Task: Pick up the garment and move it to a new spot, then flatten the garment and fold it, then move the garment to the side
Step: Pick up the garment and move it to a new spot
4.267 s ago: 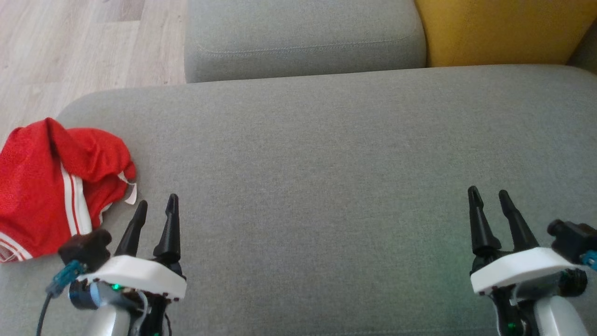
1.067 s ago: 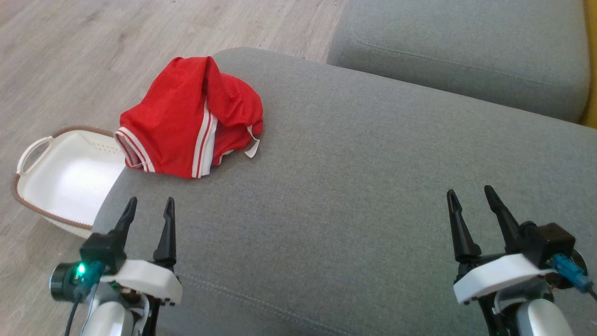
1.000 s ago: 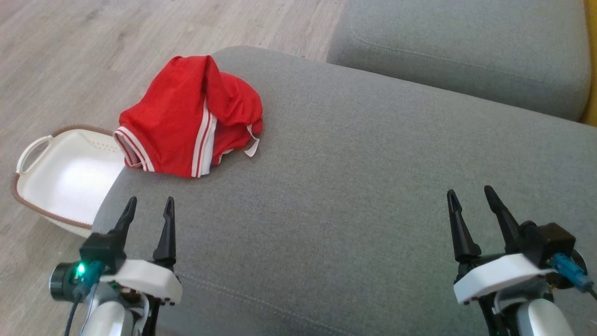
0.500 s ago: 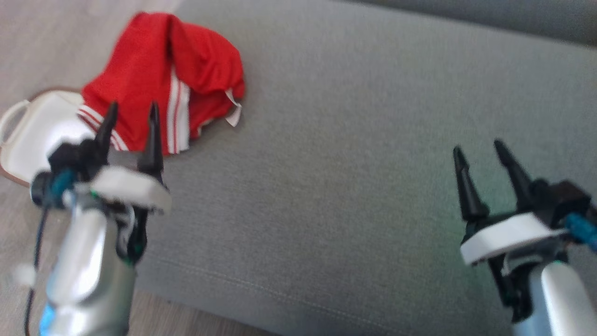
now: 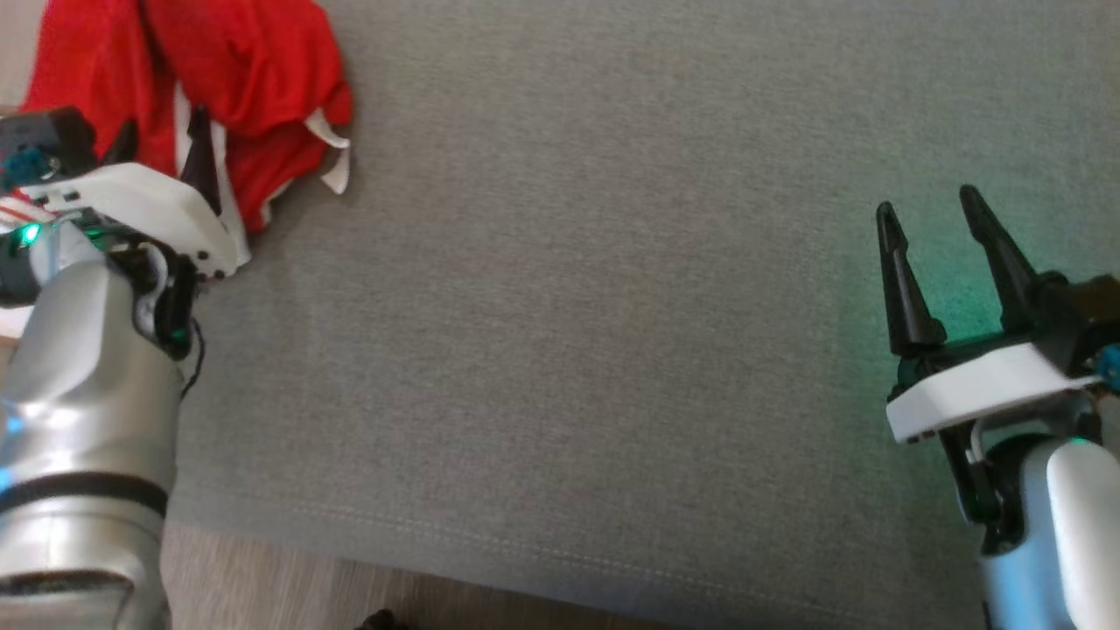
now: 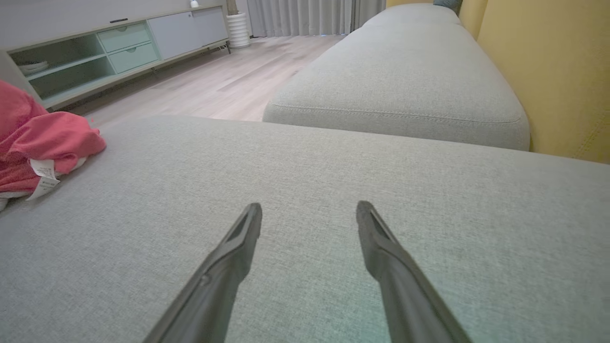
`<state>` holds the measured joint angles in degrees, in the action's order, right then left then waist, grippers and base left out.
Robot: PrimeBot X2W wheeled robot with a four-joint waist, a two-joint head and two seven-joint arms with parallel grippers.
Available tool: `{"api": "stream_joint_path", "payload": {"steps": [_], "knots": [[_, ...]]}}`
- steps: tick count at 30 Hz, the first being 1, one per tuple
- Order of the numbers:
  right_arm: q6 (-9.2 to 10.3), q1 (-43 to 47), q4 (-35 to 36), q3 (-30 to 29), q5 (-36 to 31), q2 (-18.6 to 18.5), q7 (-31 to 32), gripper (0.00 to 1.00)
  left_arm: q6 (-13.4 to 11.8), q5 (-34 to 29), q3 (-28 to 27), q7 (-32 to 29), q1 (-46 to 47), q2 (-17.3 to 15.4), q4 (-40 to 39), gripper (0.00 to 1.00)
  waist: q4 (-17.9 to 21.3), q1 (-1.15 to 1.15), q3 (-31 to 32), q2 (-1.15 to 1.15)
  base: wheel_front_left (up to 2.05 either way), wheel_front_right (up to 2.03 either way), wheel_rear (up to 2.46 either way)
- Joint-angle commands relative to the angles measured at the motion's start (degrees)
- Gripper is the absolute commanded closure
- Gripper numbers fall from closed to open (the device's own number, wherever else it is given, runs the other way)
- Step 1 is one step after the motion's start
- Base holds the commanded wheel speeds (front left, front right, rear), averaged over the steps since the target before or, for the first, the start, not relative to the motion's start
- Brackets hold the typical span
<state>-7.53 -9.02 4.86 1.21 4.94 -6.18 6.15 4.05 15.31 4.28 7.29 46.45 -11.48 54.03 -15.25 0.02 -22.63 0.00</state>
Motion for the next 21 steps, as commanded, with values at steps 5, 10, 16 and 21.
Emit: {"api": "stream_joint_path", "payload": {"steps": [5,10,16,21], "knots": [[0.04,-1.45,2.19,0.97,-0.43,-0.32,-0.16,0.0,-1.27,0.23,-1.82,-3.77,6.27,-4.95,7.43,1.0,1.37,-0.02,-0.73,0.0,0.0,0.0,0.0],[0.04,-0.86,1.67,0.22,-0.42,0.21,-0.74,0.0,-2.75,-1.53,-0.68,3.11,8.06,-6.73,8.41,1.0,0.98,-0.02,1.27,0.0,0.0,0.0,0.0],[0.04,0.38,1.13,0.15,-0.15,1.03,-1.56,0.0,-2.99,-3.19,0.21,7.37,7.55,-9.19,3.2,1.0,0.57,-0.02,6.19,0.0,0.0,0.0,0.0],[0.04,1.89,0.61,-0.1,0.27,1.7,-2.19,0.0,-2.83,-3.65,0.25,7.66,4.82,-10.05,-4.3,1.0,0.59,-0.02,10.45,0.0,0.0,0.0,0.0]]}}
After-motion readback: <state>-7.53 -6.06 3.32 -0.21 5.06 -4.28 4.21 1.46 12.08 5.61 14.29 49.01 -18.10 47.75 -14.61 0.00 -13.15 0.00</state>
